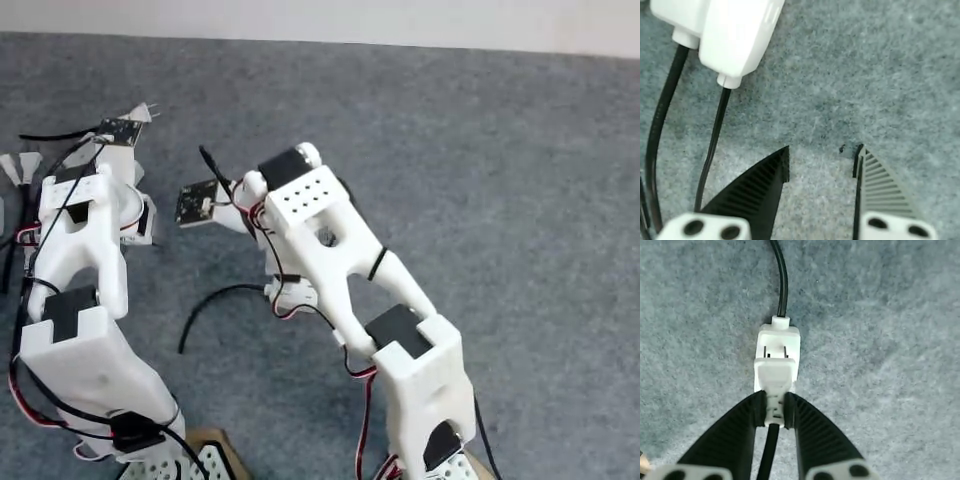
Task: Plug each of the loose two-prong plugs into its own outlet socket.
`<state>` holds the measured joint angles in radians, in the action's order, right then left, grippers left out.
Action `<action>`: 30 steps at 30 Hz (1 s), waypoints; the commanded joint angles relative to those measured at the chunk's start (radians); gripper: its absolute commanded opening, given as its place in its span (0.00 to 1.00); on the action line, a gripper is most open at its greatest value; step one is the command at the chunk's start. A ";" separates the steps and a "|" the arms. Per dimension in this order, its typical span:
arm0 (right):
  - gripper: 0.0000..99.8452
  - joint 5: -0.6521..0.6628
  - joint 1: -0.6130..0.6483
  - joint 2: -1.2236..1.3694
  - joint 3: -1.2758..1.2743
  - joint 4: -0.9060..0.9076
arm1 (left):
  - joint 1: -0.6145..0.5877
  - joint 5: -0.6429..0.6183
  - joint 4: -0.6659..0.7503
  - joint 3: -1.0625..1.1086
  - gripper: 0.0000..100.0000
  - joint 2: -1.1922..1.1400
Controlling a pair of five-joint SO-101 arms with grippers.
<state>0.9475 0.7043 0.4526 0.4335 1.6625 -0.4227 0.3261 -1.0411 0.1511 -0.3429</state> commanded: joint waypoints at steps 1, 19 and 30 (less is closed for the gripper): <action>0.01 -0.008 0.005 -0.012 0.044 0.007 | -0.007 0.008 0.014 -0.004 0.23 0.005; 0.01 0.023 -0.038 -0.012 0.061 0.104 | -0.004 0.008 0.014 -0.002 0.23 0.005; 0.01 0.018 0.001 -0.007 0.062 0.104 | -0.005 0.008 0.014 -0.002 0.23 0.005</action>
<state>0.9567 0.6889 0.4557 0.4826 1.7438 -0.4227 0.3261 -1.0411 0.1511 -0.3429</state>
